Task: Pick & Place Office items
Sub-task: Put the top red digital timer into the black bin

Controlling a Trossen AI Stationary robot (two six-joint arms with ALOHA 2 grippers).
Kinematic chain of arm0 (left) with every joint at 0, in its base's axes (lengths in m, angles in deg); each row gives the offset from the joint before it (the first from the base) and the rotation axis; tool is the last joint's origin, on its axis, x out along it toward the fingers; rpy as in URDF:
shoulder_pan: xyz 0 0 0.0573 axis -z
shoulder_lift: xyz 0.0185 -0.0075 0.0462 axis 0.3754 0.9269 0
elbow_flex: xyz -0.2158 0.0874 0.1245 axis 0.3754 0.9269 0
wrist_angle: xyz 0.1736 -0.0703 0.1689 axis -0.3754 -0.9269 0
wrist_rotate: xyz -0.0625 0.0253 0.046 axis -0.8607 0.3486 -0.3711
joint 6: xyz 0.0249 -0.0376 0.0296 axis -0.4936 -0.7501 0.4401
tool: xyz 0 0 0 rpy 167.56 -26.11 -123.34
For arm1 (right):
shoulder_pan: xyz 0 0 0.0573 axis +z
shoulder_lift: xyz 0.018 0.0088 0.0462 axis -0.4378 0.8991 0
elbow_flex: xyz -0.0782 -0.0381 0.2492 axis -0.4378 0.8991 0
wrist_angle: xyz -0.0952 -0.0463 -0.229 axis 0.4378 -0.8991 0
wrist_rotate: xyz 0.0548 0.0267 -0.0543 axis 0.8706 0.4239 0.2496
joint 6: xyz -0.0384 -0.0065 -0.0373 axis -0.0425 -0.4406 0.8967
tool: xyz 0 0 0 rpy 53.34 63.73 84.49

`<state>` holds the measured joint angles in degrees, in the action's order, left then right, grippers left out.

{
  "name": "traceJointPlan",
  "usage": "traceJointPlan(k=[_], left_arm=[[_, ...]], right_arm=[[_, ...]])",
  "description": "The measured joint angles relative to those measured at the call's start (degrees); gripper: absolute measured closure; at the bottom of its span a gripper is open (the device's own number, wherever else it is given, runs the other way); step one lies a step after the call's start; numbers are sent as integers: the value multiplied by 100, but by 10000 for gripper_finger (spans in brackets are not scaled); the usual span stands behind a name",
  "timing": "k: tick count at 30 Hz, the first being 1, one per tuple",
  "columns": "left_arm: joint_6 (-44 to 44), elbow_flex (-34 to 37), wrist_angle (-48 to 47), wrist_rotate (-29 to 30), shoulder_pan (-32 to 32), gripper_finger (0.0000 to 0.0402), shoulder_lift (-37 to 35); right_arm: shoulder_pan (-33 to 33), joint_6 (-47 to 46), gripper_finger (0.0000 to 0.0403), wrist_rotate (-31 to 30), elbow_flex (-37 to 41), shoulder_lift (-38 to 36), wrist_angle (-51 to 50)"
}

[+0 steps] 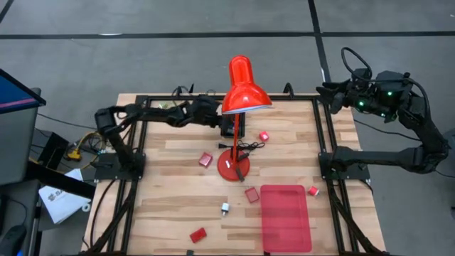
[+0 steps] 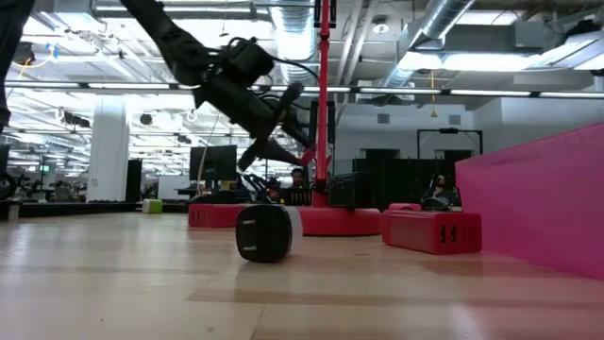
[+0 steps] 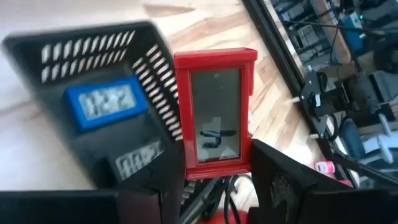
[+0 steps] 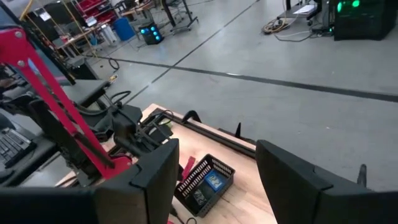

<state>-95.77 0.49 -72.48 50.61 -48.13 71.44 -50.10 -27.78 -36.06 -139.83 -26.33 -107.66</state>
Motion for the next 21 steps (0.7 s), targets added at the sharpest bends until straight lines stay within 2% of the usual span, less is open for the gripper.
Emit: traceJointPlan(k=[8,17,21], left_arm=[[928,-674,-1000,115,-62,238,369],[1314,-692,-1164,249,-164,228,229],[1479,-682,-1274,259,-212,198,74]], right_arm=[[0,-9,196,-125,0,6,-19],[1,37,196,-182,0,9,-20],[2,37,196,-188,0,7,-20]])
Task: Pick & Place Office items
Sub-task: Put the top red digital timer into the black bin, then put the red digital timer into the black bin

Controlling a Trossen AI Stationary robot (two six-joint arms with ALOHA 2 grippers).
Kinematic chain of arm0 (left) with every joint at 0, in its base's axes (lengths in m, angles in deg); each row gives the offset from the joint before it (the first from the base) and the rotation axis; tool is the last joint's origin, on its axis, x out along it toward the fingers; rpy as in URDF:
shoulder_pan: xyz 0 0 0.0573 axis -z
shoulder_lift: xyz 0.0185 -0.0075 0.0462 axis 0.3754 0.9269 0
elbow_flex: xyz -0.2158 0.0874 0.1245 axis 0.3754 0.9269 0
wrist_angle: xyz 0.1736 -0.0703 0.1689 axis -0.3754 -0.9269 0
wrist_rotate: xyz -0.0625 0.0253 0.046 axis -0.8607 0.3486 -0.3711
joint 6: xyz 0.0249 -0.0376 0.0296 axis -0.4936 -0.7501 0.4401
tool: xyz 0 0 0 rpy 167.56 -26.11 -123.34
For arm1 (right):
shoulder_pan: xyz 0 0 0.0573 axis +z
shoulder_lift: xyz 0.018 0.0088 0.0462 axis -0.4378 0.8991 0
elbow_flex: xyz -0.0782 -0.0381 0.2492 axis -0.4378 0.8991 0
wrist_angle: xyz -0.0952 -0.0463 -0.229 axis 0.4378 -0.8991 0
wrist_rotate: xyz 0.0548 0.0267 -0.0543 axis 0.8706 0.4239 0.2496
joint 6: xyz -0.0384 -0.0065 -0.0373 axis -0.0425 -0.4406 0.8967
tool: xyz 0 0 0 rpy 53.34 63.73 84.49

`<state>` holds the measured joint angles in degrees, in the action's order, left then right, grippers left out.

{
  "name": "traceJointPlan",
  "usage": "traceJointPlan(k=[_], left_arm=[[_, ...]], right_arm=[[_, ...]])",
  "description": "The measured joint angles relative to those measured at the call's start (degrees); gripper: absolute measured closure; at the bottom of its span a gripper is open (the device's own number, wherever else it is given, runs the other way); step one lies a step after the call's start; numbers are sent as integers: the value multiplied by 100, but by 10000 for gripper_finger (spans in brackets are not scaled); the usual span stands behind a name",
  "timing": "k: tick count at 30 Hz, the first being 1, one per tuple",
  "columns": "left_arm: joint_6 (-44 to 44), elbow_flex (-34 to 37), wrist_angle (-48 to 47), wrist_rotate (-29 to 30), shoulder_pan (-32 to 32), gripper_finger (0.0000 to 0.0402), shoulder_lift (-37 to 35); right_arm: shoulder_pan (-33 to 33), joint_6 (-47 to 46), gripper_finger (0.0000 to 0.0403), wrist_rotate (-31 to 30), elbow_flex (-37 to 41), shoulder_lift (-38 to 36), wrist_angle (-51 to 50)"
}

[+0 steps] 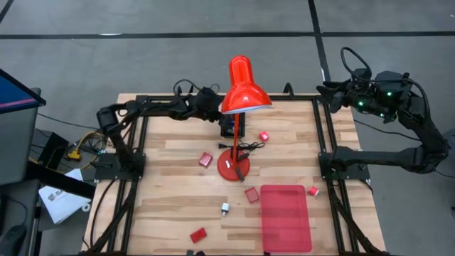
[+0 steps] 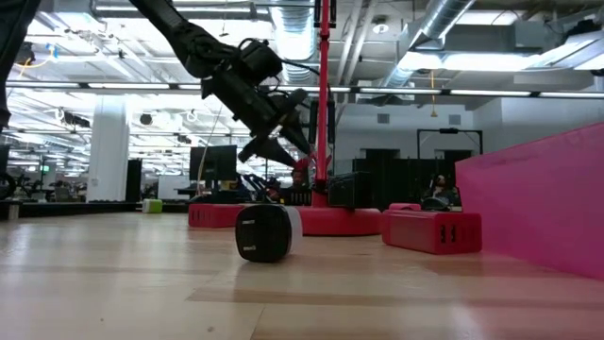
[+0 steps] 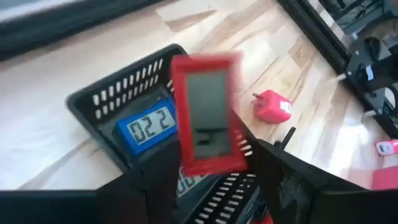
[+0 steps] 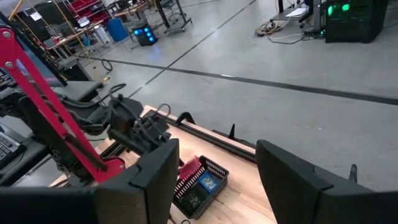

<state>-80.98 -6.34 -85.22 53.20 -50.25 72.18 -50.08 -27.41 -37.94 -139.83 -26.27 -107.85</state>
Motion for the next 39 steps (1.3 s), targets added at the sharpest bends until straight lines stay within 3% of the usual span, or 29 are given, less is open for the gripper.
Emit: traceJointPlan(k=[9,15,20,25,30,34,39], left_arm=[[432,6,-510,111,3,108,-357],[1257,13,-2037,-127,229,103,-1200],[1292,305,-3322,-39,823,112,-2198],[427,835,-4052,295,1919,119,-3207],[-1278,1401,-4053,548,3382,125,-3812],[-1919,1619,-3646,610,4808,135,-3804],[-2554,1637,-2883,1042,6287,141,-3300]], right_arm=[[0,2,196,-80,0,0,-11],[9,-31,196,-83,0,0,-66],[9,-44,196,-84,0,0,-63],[9,-42,196,-84,0,0,-44],[10,1,196,-84,0,0,-39],[11,9,196,-77,0,0,-39],[29,-3,196,74,1,-109,10]])
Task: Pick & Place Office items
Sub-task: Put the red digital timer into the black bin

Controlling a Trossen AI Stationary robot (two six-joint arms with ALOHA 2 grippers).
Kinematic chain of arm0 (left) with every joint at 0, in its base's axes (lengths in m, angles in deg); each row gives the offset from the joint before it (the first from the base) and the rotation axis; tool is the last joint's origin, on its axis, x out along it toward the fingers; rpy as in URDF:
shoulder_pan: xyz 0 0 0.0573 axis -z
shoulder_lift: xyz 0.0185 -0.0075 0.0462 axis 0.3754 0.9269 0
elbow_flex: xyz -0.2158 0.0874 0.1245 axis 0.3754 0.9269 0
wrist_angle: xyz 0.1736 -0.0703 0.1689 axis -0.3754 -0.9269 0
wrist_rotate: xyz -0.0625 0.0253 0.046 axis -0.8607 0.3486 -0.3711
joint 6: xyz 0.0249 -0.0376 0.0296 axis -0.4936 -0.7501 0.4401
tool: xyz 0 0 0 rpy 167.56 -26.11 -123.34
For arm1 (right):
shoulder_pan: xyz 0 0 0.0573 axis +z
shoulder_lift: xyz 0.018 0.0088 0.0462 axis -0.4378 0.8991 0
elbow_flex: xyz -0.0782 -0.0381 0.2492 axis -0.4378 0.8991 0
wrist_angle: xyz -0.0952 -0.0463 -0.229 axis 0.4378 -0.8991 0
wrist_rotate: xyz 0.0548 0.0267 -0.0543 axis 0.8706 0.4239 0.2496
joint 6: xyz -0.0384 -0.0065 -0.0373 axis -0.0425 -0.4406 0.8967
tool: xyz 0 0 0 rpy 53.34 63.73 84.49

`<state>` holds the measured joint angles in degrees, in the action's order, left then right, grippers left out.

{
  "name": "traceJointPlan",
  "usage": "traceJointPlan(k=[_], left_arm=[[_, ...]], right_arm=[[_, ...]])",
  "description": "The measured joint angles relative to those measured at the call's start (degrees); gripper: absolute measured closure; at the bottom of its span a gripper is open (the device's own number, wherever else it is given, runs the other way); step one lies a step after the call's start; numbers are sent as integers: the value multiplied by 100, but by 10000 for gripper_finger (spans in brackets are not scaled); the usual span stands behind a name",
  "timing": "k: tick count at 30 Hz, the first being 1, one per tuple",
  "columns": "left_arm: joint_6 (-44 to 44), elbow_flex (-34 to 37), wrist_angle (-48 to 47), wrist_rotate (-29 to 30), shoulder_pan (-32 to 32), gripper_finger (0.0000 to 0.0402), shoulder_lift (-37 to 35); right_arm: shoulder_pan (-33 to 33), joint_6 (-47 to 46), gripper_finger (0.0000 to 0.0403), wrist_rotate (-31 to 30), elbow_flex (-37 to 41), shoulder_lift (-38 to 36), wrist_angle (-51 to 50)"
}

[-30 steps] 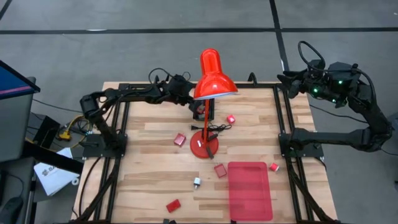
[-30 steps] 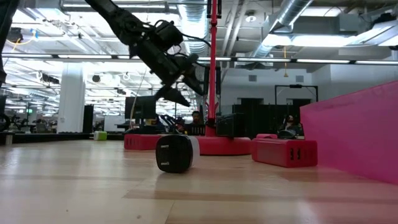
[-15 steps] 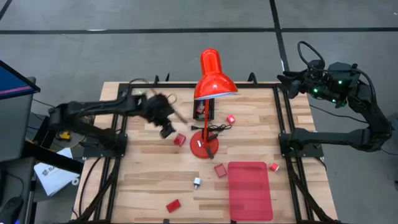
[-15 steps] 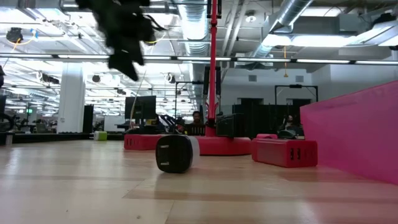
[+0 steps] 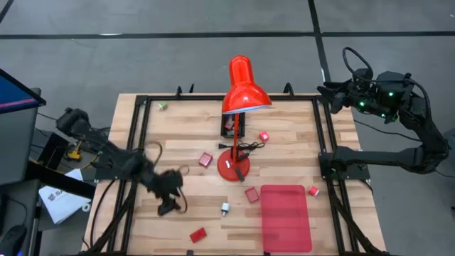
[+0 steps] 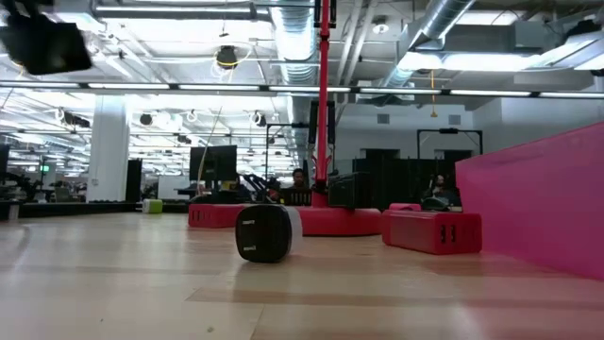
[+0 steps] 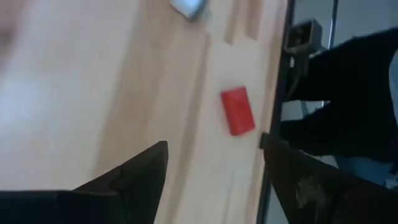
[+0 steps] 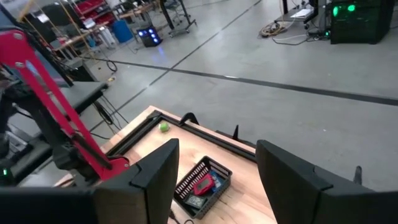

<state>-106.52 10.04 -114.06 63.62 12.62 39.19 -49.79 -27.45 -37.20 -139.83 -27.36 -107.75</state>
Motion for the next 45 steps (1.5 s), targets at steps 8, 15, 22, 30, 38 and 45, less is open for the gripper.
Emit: traceJointPlan(k=[8,15,22,30,38,45], left_arm=[[-707,-272,781,184,1028,141,1452],[-853,-1205,670,215,1105,141,2448],[-1074,-1799,508,206,1032,141,3248],[-1205,-2258,166,421,621,141,3819],[-1346,-2347,568,425,511,141,4017],[-1356,-2347,417,298,451,136,4049]], right_arm=[[259,-229,196,14,2,-288,-8],[367,-327,196,12,-1,-494,-11],[367,-169,196,15,-1,-517,-17],[367,-54,196,53,1,-621,-33],[367,6,196,168,-1,-866,-43],[367,67,196,170,-2,-1185,-151]])
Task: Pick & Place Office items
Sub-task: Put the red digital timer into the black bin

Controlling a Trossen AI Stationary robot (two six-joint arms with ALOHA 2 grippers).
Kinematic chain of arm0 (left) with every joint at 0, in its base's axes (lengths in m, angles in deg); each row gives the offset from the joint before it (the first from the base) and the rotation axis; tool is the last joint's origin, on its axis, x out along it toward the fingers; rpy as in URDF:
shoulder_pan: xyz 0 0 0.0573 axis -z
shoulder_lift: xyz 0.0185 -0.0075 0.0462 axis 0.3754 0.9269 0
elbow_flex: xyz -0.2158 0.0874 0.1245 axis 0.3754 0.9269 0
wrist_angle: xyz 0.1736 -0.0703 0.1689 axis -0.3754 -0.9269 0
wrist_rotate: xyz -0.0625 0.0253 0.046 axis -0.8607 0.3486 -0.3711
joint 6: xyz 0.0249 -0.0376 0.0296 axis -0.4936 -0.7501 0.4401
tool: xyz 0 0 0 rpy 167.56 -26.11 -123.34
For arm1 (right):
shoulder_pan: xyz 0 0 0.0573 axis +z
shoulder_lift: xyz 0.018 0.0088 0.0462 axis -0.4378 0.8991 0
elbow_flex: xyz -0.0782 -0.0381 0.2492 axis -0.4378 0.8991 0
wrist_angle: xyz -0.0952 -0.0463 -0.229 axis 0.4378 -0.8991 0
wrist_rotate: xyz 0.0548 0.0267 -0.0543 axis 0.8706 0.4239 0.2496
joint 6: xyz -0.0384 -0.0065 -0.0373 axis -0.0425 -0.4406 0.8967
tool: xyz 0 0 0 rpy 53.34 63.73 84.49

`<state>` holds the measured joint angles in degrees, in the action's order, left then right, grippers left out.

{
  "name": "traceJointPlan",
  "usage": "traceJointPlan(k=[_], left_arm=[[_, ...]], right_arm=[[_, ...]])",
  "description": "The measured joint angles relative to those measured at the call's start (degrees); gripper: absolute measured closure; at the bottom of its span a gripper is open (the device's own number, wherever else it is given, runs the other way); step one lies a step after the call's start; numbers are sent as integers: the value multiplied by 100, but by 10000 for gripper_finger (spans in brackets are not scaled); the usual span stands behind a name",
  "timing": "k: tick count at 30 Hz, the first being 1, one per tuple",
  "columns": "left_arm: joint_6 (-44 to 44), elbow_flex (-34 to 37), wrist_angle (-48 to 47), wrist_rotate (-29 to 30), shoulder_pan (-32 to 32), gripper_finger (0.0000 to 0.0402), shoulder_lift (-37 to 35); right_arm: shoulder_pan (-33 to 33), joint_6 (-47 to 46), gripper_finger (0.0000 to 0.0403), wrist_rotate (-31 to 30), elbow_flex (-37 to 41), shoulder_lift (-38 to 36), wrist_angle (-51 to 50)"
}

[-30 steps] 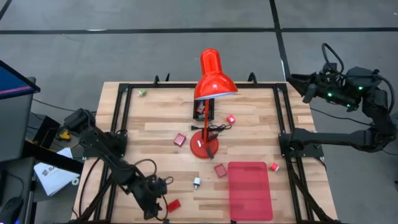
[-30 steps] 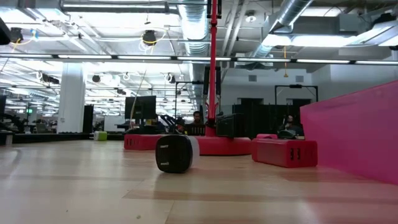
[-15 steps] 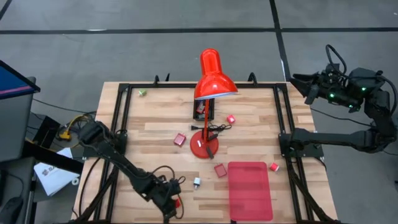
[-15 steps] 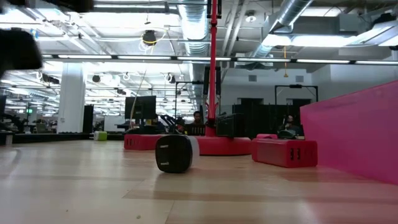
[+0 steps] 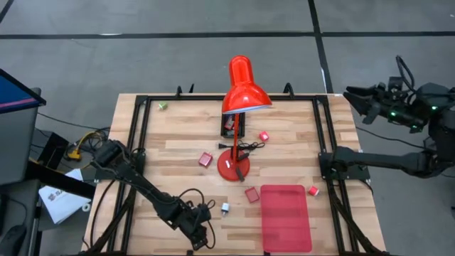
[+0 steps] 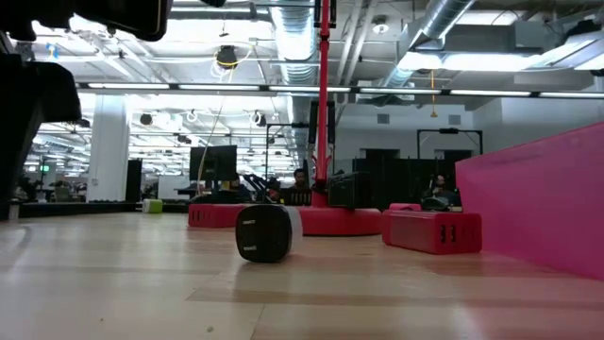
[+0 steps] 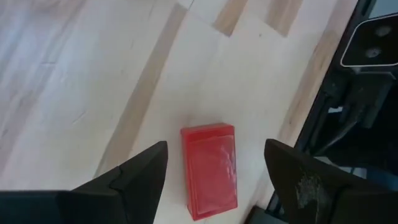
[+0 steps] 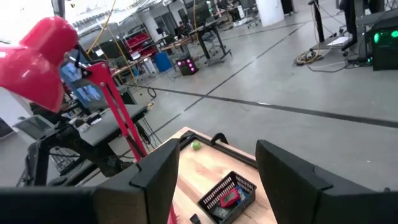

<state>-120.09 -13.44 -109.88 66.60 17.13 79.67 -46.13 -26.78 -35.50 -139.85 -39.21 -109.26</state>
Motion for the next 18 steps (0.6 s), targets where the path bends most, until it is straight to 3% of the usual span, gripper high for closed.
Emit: traceJointPlan(k=[7,18], left_arm=[[-36,-2,233,-560,-36,128,394],[-656,-24,248,-637,-35,134,689]], right_arm=[[0,-44,196,-7,0,-314,-12],[-21,-107,196,-64,-10,-409,-12]])
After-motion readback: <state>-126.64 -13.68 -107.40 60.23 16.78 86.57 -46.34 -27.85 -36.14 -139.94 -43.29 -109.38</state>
